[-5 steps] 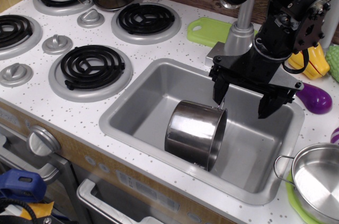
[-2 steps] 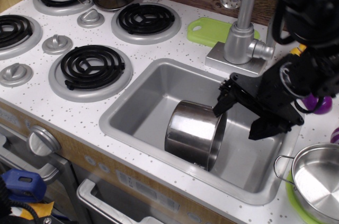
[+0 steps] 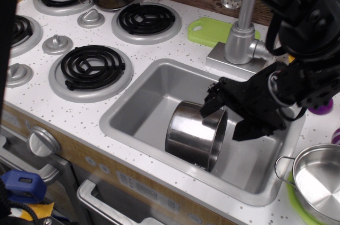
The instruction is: Flip pot upright in sink
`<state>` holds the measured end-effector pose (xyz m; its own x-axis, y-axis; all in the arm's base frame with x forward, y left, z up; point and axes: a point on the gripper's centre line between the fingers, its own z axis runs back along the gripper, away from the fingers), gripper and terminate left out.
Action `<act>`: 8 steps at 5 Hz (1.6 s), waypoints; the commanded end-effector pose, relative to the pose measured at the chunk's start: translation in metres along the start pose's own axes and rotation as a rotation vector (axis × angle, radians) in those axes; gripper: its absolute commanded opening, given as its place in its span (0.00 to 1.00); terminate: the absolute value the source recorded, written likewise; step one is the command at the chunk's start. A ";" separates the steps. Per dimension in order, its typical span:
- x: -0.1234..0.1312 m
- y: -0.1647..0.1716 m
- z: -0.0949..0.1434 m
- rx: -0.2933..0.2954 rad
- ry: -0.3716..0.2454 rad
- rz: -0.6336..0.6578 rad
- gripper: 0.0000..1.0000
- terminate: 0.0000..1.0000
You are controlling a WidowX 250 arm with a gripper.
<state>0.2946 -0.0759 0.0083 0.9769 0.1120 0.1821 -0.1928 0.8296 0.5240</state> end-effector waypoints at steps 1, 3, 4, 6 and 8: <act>0.010 0.017 0.008 -0.057 -0.065 0.046 1.00 0.00; 0.009 0.033 -0.002 -0.085 -0.101 0.025 1.00 0.00; 0.013 0.044 -0.007 -0.135 -0.115 0.014 1.00 0.00; 0.012 0.049 -0.014 -0.277 -0.155 0.095 0.00 0.00; 0.012 0.053 -0.017 -0.364 -0.158 0.117 0.00 0.00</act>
<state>0.2891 -0.0197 0.0042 0.9402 0.1526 0.3044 -0.2182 0.9564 0.1943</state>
